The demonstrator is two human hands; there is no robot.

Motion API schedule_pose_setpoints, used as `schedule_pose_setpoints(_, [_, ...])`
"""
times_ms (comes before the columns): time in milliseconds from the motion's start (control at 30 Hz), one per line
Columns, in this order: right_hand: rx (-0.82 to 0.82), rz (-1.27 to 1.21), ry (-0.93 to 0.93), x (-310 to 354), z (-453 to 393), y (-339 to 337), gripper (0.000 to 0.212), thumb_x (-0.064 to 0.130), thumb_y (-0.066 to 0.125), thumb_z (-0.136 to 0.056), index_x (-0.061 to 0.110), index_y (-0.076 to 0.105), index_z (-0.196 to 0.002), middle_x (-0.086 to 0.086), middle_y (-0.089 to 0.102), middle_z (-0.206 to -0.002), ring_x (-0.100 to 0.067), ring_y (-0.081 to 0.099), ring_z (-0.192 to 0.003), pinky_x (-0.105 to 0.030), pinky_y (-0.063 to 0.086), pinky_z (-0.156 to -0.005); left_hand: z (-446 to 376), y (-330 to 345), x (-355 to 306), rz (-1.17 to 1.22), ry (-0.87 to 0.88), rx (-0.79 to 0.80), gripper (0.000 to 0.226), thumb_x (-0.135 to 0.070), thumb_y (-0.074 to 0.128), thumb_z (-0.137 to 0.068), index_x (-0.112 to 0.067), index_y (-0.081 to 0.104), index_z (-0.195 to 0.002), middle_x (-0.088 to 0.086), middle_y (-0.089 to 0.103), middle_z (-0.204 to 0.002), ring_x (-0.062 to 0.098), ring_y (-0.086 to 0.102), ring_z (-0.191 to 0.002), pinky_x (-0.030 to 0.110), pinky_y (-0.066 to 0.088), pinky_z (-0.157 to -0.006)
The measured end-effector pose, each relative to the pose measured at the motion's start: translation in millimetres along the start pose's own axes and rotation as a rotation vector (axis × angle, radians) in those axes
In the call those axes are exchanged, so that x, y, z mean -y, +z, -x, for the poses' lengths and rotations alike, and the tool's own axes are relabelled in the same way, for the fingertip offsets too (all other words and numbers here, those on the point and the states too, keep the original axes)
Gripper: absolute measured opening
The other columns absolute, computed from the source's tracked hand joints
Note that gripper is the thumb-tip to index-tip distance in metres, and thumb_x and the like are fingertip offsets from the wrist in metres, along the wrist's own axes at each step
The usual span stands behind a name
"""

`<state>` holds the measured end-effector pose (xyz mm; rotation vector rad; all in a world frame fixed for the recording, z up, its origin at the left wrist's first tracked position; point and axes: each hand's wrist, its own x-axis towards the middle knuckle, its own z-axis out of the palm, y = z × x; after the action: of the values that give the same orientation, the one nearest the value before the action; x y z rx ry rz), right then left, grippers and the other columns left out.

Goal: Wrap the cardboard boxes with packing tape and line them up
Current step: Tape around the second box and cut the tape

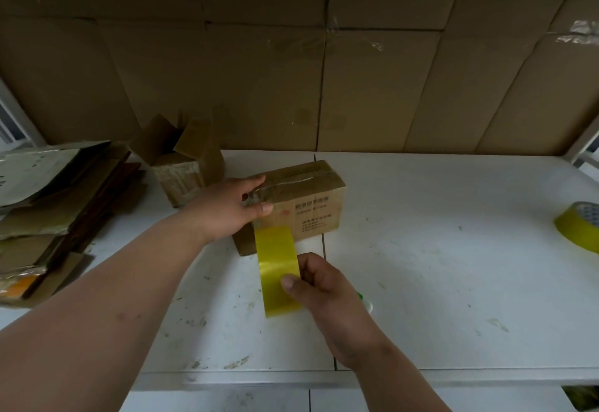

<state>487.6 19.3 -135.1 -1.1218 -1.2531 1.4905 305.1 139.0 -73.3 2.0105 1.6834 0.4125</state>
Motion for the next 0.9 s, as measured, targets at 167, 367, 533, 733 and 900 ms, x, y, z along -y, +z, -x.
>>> schedule_pose_setpoints(167, [-0.062, 0.037, -0.034, 0, 10, 5, 0.016, 0.031, 0.063, -0.094, 0.016, 0.066, -0.096, 0.005, 0.069, -0.084, -0.004, 0.059, -0.077, -0.019, 0.048, -0.071, 4, 11, -5, 0.125, -0.04, -0.025, 0.078, -0.045, 0.054, -0.097, -0.029, 0.007, -0.158, 0.0, 0.033, -0.159, 0.022, 0.038, -0.142, 0.036, 0.033, -0.113])
schedule_pose_setpoints(367, [-0.033, 0.127, -0.033, 3, 12, 3, 0.011, 0.029, 0.061, -0.097, 0.02, 0.067, -0.098, 0.011, 0.067, -0.084, 0.0, 0.059, -0.077, -0.019, 0.048, -0.074, 12, 29, -5, 0.428, -0.102, -0.074, 0.07, -0.042, 0.05, -0.1, -0.03, 0.012, -0.158, -0.002, 0.027, -0.161, 0.02, 0.029, -0.146, 0.031, 0.024, -0.116])
schedule_pose_setpoints(533, [-0.015, 0.1, -0.014, 6, 13, -2, 0.016, 0.026, 0.064, -0.095, 0.011, 0.068, -0.098, 0.005, 0.067, -0.084, -0.005, 0.058, -0.076, -0.016, 0.047, -0.071, 26, 28, 3, 0.883, -0.187, -0.111, 0.075, -0.058, 0.062, -0.086, -0.043, 0.03, -0.151, -0.01, 0.036, -0.156, 0.019, 0.036, -0.143, 0.044, 0.031, -0.118])
schedule_pose_setpoints(733, [-0.016, 0.196, 0.006, 10, 10, -6, 0.019, 0.04, 0.068, -0.088, 0.022, 0.07, -0.095, -0.004, 0.073, -0.095, -0.012, 0.066, -0.084, -0.028, 0.053, -0.081, 54, 34, -13, 1.021, -0.28, -0.14, 0.033, -0.035, 0.063, -0.092, -0.014, 0.061, -0.118, 0.007, 0.068, -0.108, 0.025, 0.064, -0.103, 0.036, 0.051, -0.086])
schedule_pose_setpoints(900, [0.062, 0.161, 0.0, 18, 10, -14, 0.009, 0.029, 0.066, -0.094, 0.021, 0.07, -0.096, 0.002, 0.074, -0.092, -0.01, 0.068, -0.084, -0.023, 0.053, -0.074, 63, 41, -21, 1.009, -0.347, -0.094, 0.023, -0.02, 0.069, -0.088, -0.009, 0.063, -0.108, 0.007, 0.07, -0.095, 0.019, 0.066, -0.087, 0.029, 0.048, -0.07])
